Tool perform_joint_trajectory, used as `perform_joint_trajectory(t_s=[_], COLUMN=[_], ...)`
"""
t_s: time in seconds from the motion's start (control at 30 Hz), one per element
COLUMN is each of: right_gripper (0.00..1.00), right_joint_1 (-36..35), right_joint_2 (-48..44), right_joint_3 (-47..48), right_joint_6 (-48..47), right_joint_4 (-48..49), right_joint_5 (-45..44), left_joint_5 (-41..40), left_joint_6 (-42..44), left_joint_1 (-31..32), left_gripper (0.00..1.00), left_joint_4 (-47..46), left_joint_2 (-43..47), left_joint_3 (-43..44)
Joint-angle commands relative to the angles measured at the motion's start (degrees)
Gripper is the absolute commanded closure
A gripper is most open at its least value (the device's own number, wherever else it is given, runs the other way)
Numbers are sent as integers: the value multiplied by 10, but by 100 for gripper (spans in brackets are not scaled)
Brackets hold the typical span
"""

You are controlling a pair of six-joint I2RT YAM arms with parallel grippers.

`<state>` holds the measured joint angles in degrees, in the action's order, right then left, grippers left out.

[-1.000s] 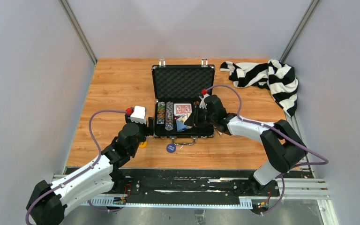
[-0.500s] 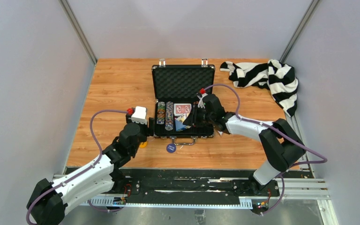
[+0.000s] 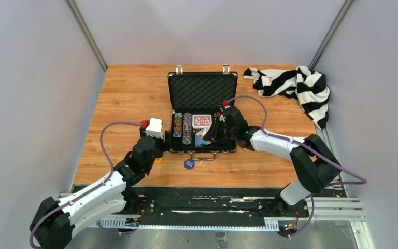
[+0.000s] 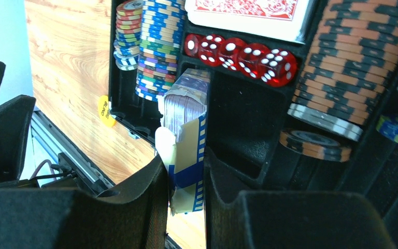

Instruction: Pack up texas hold em set

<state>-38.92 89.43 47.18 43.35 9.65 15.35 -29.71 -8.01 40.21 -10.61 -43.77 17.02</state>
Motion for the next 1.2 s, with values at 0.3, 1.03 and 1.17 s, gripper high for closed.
perform_joint_trajectory(t_s=[0.3, 1.03, 1.17], right_gripper=[98, 41, 71], right_joint_1=[-6, -16, -16], right_joint_2=[22, -44, -27], right_joint_3=[11, 74, 69], right_joint_6=[16, -155, -148], right_joint_4=[-33, -199, -190], right_joint_5=[-4, -105, -109], left_joint_5=[4, 13, 16], left_joint_6=[-14, -13, -14], left_joint_1=[-1, -1, -1], left_gripper=[30, 31, 31], left_joint_4=[-28, -30, -30], left_joint_2=[-6, -34, -38], left_joint_3=[-8, 0, 1])
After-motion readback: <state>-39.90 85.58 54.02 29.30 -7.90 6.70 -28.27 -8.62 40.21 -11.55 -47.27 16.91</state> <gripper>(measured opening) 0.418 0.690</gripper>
